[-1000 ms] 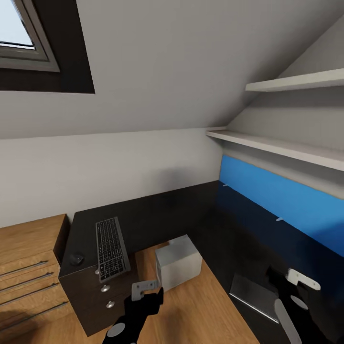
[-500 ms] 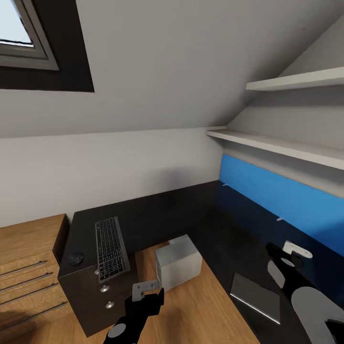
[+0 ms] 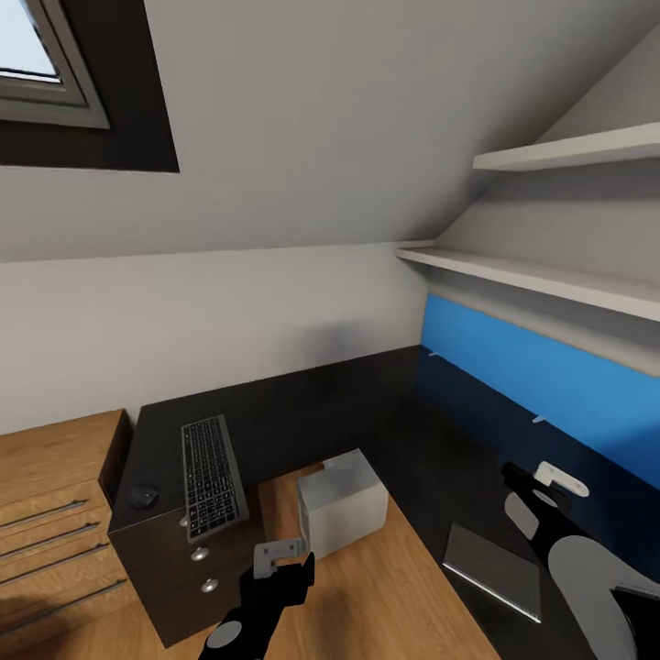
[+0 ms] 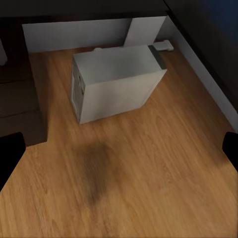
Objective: In the bedroom, organize the workspace by keeping the computer under the desk, ensuring the monitor is on the desk, placing the keyboard on the desk next to the monitor, placing the mouse on the desk next to the keyboard, moving the folder from the swivel chair onto the desk next to the mouse, stacking the notebook on top of the folder with the pen on top of the notebook, and positioning the swivel chair next to the desk.
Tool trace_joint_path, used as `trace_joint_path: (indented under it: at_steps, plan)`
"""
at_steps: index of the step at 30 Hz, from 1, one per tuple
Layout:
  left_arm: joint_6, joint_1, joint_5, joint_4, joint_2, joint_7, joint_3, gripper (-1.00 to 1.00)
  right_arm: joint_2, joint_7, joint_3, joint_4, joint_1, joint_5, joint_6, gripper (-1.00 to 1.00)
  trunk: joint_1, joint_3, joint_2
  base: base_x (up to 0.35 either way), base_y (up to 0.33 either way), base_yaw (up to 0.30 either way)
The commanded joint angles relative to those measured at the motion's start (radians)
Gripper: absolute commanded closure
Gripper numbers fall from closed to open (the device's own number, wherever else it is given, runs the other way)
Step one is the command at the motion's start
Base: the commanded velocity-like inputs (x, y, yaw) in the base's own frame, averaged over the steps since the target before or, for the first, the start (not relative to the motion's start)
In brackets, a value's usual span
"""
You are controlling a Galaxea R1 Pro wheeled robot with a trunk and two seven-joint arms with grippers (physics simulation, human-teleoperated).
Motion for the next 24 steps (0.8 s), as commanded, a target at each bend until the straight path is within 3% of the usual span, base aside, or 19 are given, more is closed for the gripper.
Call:
trace_joint_path:
  at_steps: [1, 16, 17, 24]
  plan:
    - [0.002, -0.001, 0.009, -0.001, 0.0, 0.009, -0.002, -1.0, 0.001, -0.001, 0.002, 0.001, -0.001, -0.011, -0.005, -1.0, 0.004, -0.005, -0.009, 0.0, 0.0, 0.0]
    - [0.004, -0.001, 0.01, 0.001, 0.001, 0.009, -0.001, -1.0, 0.006, -0.001, 0.001, 0.003, -0.001, -0.023, 0.033, -1.0, 0.062, -0.052, -0.114, 0.0, 0.0, 0.0]
    - [0.004, -0.001, 0.01, 0.001, 0.001, 0.009, -0.001, -1.0, 0.005, -0.002, 0.001, 0.004, -0.001, -0.051, 0.055, -1.0, 0.066, -0.055, -0.121, 0.0, 0.0, 0.0]
    - [0.004, -0.001, 0.01, 0.001, 0.001, 0.009, -0.001, -1.0, 0.004, -0.002, 0.001, 0.002, -0.001, -0.079, 0.153, -1.0, 0.093, -0.077, -0.17, 0.0, 0.0, 0.0]
